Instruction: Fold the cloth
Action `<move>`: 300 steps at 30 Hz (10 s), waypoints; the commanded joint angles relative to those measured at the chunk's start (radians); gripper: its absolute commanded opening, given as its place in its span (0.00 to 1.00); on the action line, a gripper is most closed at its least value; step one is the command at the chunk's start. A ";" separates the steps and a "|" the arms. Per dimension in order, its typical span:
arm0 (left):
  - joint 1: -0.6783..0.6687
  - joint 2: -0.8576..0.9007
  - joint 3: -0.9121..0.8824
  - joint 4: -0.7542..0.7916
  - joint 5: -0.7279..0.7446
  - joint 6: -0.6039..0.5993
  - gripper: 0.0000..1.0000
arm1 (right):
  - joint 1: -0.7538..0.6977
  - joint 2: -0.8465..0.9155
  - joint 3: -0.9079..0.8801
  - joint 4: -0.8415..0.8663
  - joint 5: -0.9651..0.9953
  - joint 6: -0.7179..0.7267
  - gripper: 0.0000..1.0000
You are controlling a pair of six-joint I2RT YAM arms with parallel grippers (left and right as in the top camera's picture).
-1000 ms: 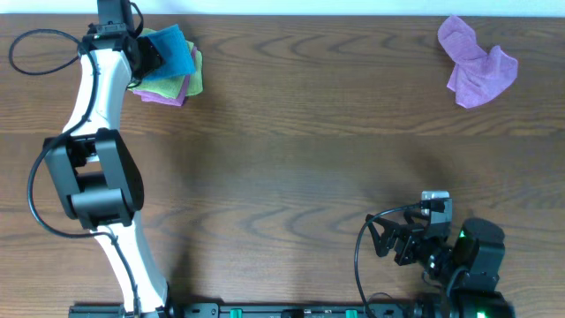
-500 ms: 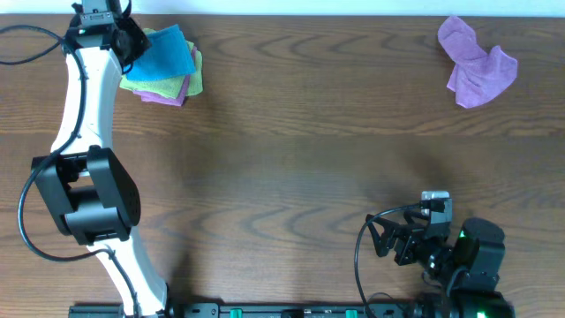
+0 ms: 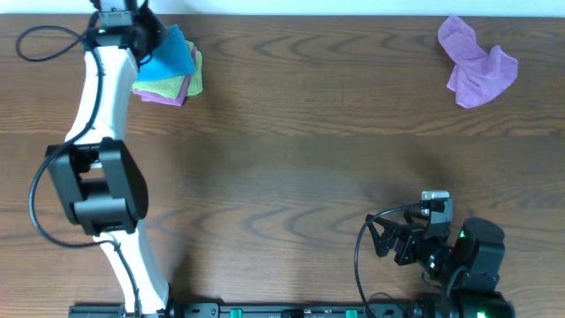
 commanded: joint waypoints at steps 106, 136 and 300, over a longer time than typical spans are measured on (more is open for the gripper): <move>0.005 0.161 0.728 -0.902 0.119 0.323 0.95 | -0.007 -0.005 -0.001 -0.001 -0.004 0.010 0.99; -0.063 -0.627 -0.308 -0.414 -0.109 0.323 0.95 | -0.007 -0.005 -0.001 -0.001 -0.004 0.010 0.99; -0.091 -2.155 -1.631 -0.457 -0.113 0.628 0.95 | 0.101 -0.352 -0.210 0.086 0.617 -0.121 0.99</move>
